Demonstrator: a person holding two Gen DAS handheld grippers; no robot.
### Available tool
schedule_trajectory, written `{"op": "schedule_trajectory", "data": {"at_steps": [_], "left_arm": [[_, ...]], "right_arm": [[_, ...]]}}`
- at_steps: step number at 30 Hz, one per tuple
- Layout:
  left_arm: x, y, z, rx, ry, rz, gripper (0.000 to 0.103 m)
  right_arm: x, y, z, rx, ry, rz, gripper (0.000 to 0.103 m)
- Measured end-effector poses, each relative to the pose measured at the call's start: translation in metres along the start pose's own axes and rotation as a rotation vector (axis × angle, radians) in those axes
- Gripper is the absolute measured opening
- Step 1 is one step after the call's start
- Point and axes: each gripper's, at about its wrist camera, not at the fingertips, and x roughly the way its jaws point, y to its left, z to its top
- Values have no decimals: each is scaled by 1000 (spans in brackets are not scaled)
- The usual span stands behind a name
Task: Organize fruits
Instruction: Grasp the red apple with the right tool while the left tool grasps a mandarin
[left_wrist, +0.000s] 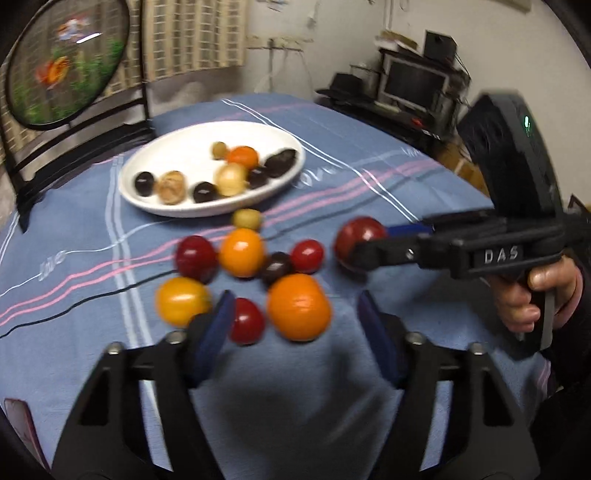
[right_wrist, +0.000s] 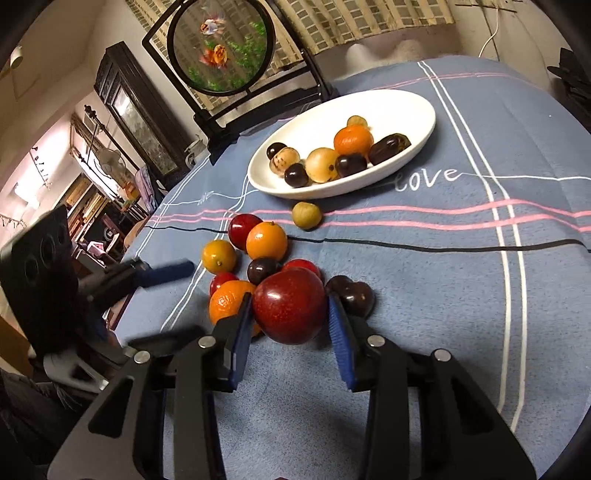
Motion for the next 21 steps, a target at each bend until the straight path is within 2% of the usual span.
{"op": "schedule_trajectory", "data": {"at_steps": [1,2,4,10,12,14,21], "left_arm": [[4,-2,1,1,11,-6,55],[8,-4,2,1,21,-5,54],[14,-6,3,7,35,21,53],[29,-9,2,11,85,31,53],[34,-11,2,15,102,42,52],[37,-16,2,42,103,74,45],[35,-13,3,17,107,64,44]], "right_arm": [[-1,0,0,2,-2,2,40],[-1,0,0,5,-2,5,40],[-4,1,1,6,-7,12,40],[-6,0,2,13,-19,22,40],[-8,-1,3,20,-25,23,40],[-8,-2,3,23,-29,23,40],[-10,-3,4,28,-41,14,40]]}}
